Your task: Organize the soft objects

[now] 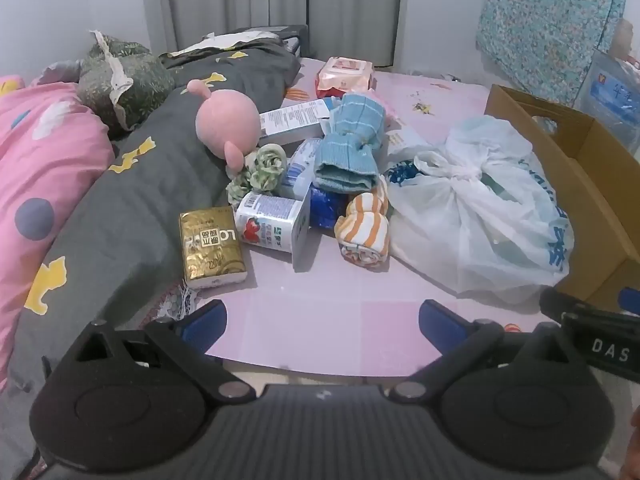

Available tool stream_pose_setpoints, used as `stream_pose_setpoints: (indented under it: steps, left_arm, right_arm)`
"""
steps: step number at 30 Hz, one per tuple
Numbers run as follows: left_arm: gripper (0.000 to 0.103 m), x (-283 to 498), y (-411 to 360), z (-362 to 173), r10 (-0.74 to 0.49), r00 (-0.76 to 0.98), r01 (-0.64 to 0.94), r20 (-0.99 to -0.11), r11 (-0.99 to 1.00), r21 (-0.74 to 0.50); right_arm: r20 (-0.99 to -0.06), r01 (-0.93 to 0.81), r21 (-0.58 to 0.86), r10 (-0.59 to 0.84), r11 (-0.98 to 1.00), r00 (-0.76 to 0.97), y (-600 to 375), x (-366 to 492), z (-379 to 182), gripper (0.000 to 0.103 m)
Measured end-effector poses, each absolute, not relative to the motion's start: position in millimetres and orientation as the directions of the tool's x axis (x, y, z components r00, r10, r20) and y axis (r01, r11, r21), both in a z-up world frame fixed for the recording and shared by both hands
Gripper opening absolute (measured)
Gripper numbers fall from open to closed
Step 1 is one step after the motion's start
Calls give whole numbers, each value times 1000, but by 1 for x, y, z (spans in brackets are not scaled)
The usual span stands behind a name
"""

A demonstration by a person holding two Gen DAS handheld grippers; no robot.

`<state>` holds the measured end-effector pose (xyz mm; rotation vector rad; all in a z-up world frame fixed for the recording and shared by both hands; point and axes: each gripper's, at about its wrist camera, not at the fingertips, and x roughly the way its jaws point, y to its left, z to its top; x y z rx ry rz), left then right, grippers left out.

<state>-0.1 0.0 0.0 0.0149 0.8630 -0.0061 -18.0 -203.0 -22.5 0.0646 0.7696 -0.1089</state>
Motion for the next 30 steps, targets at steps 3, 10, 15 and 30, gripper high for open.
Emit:
stream_pose_setpoints:
  steps: [3, 10, 15, 30]
  left_arm:
    - [103, 0, 0, 0, 0, 648, 11, -762, 1000, 9]
    - [103, 0, 0, 0, 0, 646, 9, -763, 1000, 7]
    - [103, 0, 1, 0, -4, 644, 10, -765, 1000, 3]
    - [103, 0, 2, -4, -6, 644, 10, -765, 1000, 1]
  right_arm:
    - [-697, 122, 19, -75, 992, 713, -203, -19, -22, 102]
    - [-703, 132, 19, -80, 991, 707, -203, -15, -24, 102]
    - [-701, 132, 18, -82, 991, 708, -205, -17, -24, 102]
    - [-707, 130, 17, -80, 991, 702, -204, -17, -25, 102]
